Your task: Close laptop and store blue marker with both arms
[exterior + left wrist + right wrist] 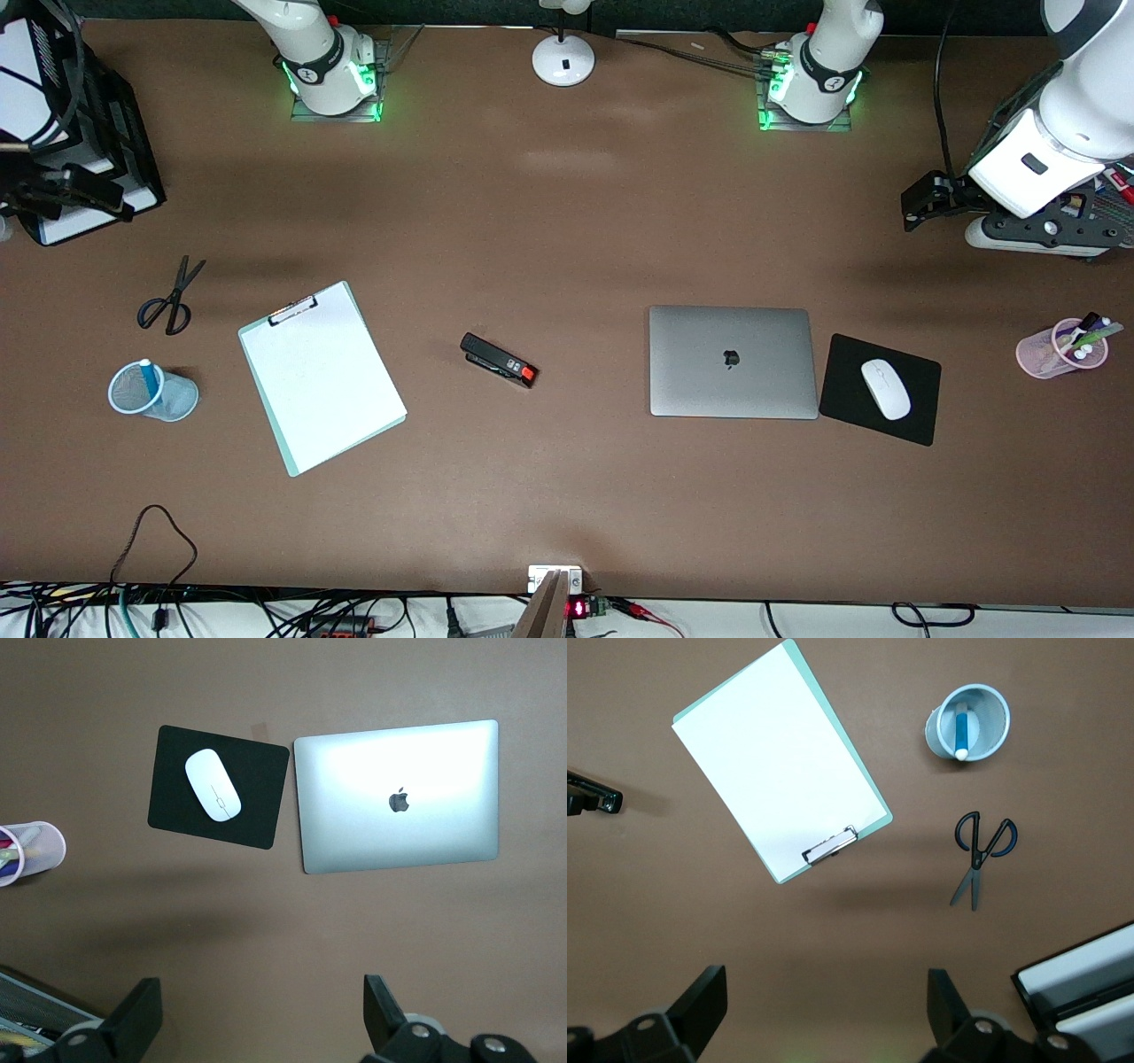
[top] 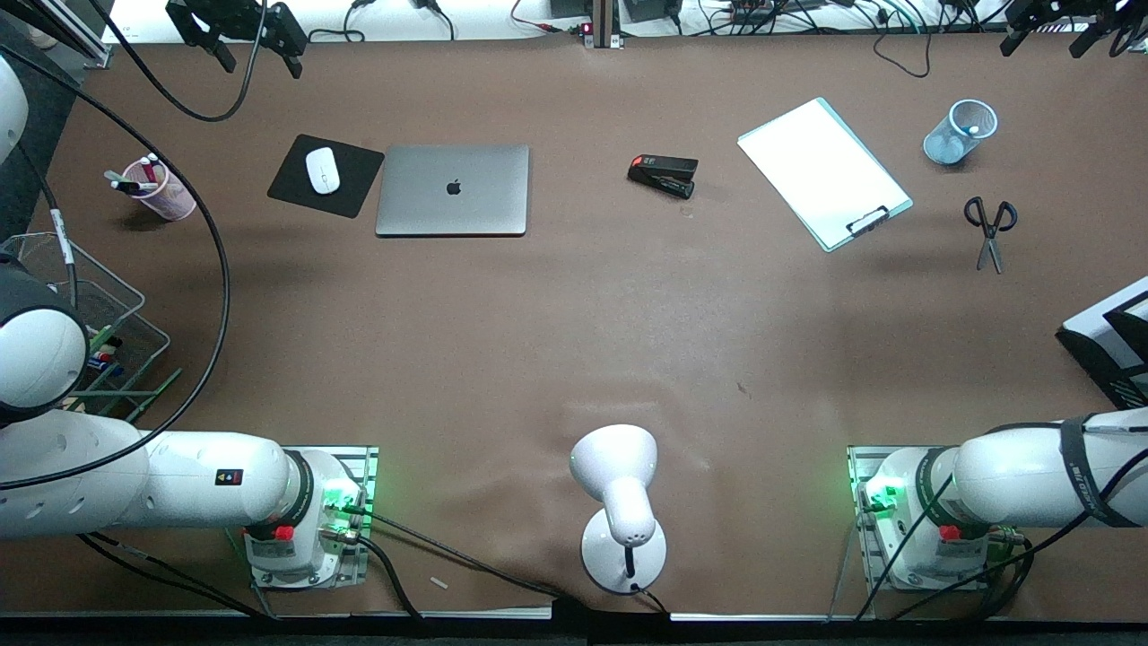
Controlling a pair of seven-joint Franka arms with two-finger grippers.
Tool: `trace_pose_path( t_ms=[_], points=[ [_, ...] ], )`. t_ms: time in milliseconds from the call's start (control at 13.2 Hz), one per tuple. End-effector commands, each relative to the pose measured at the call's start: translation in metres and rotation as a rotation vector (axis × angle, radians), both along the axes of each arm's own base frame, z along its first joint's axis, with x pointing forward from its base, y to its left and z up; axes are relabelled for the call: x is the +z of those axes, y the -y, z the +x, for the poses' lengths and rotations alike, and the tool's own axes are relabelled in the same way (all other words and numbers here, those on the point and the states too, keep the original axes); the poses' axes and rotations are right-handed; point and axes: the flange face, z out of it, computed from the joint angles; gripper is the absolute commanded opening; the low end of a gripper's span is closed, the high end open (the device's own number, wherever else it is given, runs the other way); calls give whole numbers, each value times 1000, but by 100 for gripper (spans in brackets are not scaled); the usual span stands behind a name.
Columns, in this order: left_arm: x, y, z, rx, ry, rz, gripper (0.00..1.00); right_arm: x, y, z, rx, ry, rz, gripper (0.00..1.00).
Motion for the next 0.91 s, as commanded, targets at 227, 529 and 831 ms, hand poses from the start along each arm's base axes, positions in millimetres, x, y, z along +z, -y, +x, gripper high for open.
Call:
trace_pose_path(
  t_ms=[227,529,831],
  points=[
    [6,0,3,-13,-2,15,100,8,-5,-12,-3,5,-14,100],
    [5,3,4,-17,-4,17,100,12,-2,-14,-13,3,-10,100],
    [5,0,4,-13,-2,15,100,12,-5,-15,-5,-4,-11,100]
  ],
)
